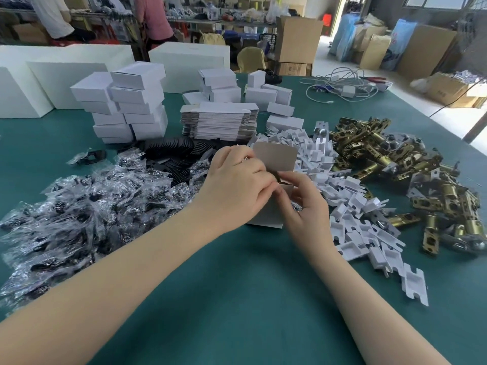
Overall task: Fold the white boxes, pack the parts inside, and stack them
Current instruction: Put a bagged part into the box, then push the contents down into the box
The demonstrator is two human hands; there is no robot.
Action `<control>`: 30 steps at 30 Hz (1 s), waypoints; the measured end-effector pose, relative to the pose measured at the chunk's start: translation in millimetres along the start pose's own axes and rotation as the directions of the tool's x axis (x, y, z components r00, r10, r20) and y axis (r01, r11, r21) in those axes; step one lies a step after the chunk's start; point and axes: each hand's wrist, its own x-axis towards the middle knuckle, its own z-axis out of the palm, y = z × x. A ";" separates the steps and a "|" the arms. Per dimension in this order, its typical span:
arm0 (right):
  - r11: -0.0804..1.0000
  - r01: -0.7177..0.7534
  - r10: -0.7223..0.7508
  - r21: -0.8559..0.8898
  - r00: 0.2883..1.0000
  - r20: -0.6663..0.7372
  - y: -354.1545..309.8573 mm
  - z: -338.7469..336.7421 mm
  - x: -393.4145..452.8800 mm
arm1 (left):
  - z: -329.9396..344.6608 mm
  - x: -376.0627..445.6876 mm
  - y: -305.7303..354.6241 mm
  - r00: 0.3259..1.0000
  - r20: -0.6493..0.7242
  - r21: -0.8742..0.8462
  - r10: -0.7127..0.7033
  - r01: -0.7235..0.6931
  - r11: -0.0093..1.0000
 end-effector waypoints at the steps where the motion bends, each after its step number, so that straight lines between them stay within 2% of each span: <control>1: 1.000 -0.016 0.016 0.012 1.000 -0.001 -0.7 0.1 0.7 | 0.8 0.9 -1.9 1.000 -0.003 -0.006 -0.002 0.002 1.000; 5: 0.998 -0.011 0.012 0.059 1.000 -0.020 -6.7 -1.2 5.0 | 3.7 4.1 -7.9 0.995 -0.096 -0.109 -0.025 0.015 0.994; 7: 0.998 -0.014 0.016 0.067 0.999 -0.038 -9.5 -2.5 7.7 | 8.2 1.6 -8.8 0.985 -0.131 -0.281 -0.111 0.071 0.957; 8: 0.994 -0.034 0.038 0.101 0.998 -0.042 -10.8 -2.9 9.1 | 10.1 -0.7 -8.4 0.974 -0.089 -0.435 -0.208 0.149 0.888; 10: 0.964 -0.107 0.118 0.244 0.993 -0.029 -15.0 -4.1 12.4 | 12.4 -5.7 -8.3 0.914 0.104 -0.720 -0.393 0.342 0.604; 11: 0.939 -0.139 0.153 0.316 0.988 -0.020 -16.5 -5.0 14.2 | 14.0 -7.7 -8.8 0.883 0.189 -0.800 -0.429 0.392 0.454; 12: 0.919 -0.158 0.173 0.361 0.985 -0.011 -17.3 -6.6 15.7 | 16.5 -10.2 -10.5 0.867 0.221 -0.840 -0.447 0.403 0.364; 13: 0.912 -0.167 0.181 0.374 0.984 0.000 -17.6 -8.5 17.6 | 19.8 -12.5 -13.6 0.859 0.225 -0.856 -0.460 0.399 0.327; 18: 0.918 -0.206 0.201 0.339 0.978 0.052 -14.8 -12.4 26.1 | 24.3 -16.4 -20.2 0.863 0.210 -0.882 -0.460 0.370 0.292; 20: 0.915 -0.220 0.210 0.338 0.975 0.067 -13.8 -12.3 26.9 | 24.1 -16.9 -19.4 0.890 0.166 -0.870 -0.425 0.335 0.363; 23: 0.926 -0.198 0.182 0.322 0.980 0.082 -14.8 -14.6 25.9 | 24.8 -17.0 -22.0 0.938 0.139 -0.786 -0.317 0.299 0.541; 25: 0.934 -0.179 0.156 0.309 0.983 0.097 -16.4 -16.7 26.2 | 24.3 -14.8 -25.0 0.941 0.184 -0.780 -0.285 0.316 0.539; 27: 0.941 -0.169 0.141 0.292 0.983 0.117 -16.8 -19.3 26.6 | 25.1 -12.5 -25.2 0.939 0.161 -0.795 -0.305 0.307 0.523; 30: 0.958 -0.143 0.107 0.250 0.983 0.152 -16.2 -24.1 26.7 | 26.6 -13.3 -21.8 0.921 0.126 -0.875 -0.368 0.278 0.395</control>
